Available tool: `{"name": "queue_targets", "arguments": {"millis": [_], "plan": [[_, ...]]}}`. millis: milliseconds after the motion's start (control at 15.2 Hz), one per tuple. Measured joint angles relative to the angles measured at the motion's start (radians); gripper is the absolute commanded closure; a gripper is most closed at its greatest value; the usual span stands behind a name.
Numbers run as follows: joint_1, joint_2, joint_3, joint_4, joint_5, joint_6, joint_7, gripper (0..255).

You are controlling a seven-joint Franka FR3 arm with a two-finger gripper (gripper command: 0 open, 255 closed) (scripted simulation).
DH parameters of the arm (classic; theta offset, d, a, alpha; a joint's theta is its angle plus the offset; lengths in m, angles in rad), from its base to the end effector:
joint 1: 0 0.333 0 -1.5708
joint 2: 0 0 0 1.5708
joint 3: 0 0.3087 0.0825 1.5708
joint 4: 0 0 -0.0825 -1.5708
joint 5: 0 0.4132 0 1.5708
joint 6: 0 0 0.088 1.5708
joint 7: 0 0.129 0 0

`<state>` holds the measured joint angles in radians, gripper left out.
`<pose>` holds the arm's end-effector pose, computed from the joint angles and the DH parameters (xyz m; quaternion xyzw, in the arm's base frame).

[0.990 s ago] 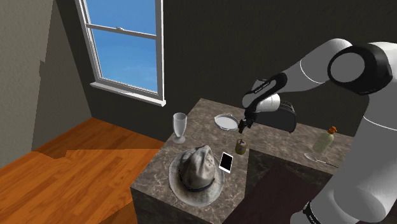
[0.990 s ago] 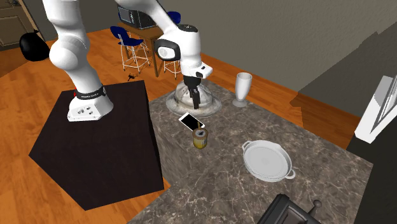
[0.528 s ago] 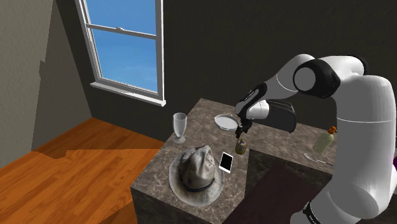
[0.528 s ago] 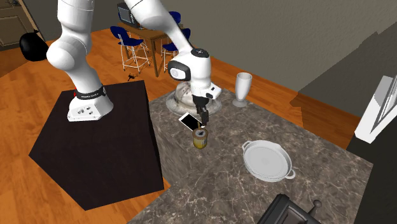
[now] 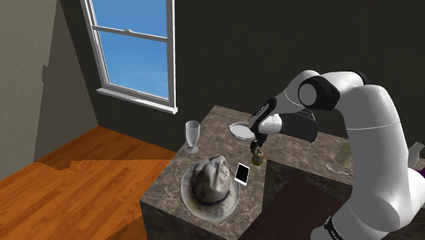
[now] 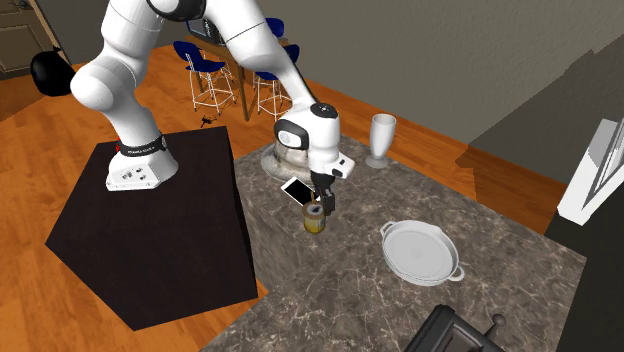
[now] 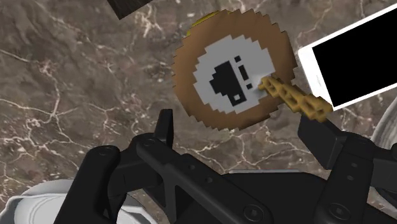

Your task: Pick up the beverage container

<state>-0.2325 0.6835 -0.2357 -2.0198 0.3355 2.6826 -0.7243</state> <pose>0.5267 -0.2852 0.0620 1.0000 0.0035 0.0066 0.0038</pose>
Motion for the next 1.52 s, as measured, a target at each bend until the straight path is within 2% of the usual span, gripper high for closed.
{"name": "queue_targets", "arguments": {"millis": [264,330,990,1518], "plan": [[-0.014,0.050,0.018,0.023,0.013,0.028,-0.009,0],[-0.015,0.055,0.020,0.026,0.015,0.030,-0.010,255],[-0.016,0.058,0.021,0.028,0.016,0.034,-0.010,255],[0.009,-0.025,-0.012,-0.003,-0.010,-0.023,0.008,255]]}}
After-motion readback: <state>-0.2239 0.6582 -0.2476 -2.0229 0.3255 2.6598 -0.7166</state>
